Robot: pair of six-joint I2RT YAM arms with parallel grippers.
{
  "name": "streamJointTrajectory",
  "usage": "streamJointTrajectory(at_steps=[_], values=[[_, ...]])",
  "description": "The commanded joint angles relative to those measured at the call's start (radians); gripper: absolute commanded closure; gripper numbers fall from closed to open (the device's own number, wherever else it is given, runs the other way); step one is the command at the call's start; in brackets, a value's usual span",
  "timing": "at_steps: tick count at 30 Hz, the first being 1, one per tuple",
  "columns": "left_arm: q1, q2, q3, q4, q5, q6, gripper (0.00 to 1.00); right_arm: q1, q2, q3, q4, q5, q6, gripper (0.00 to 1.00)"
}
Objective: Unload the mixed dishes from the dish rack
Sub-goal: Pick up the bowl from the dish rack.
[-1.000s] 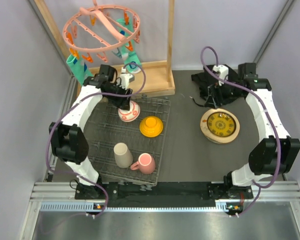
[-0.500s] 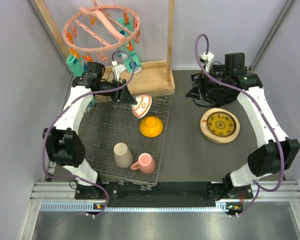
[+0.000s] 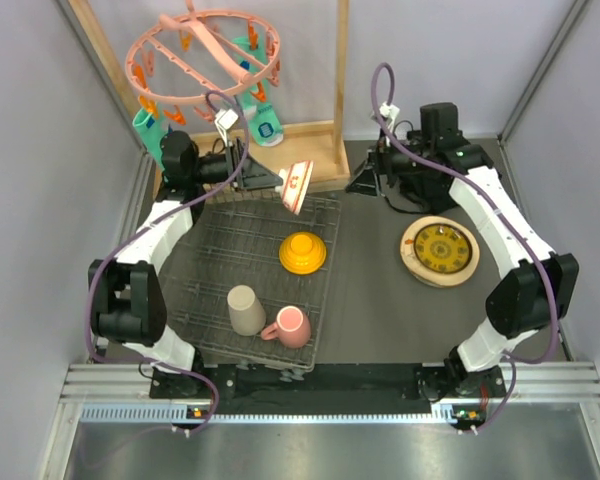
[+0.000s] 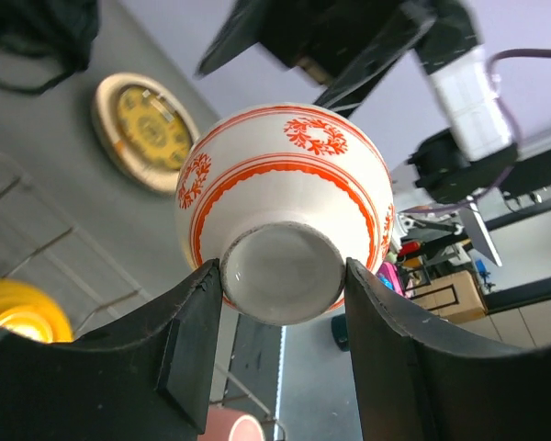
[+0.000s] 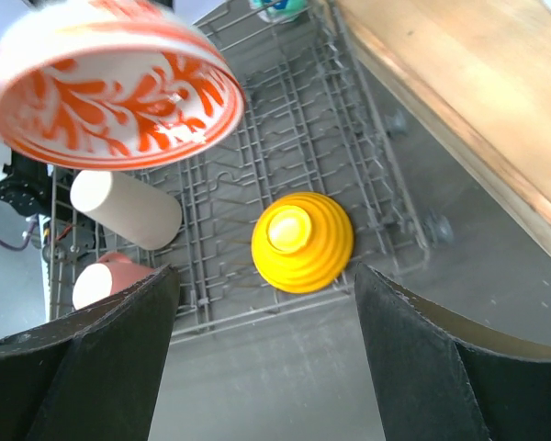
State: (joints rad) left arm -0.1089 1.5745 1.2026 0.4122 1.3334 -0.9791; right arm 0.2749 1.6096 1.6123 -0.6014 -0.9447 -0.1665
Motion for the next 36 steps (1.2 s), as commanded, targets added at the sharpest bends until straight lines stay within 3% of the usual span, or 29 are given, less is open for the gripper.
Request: streamJointTrajectory(at_steps=[1, 5, 18, 36], values=[[0.006, -0.011, 0.000, 0.606, 0.052, -0.430, 1.00, 0.052, 0.033, 0.057, 0.081, -0.012, 0.013, 0.23], [0.006, 0.008, -0.009, 0.695, 0.038, -0.504, 1.00, 0.069, 0.058, 0.075, 0.126, -0.029, 0.047, 0.24], [0.006, 0.025, -0.012, 0.764, 0.033, -0.560, 1.00, 0.119, 0.073, 0.115, 0.314, -0.071, 0.238, 0.24], [0.006, 0.007, -0.034, 0.766, 0.032, -0.556, 1.00, 0.202, 0.138, 0.198, 0.342, -0.048, 0.269, 0.28]])
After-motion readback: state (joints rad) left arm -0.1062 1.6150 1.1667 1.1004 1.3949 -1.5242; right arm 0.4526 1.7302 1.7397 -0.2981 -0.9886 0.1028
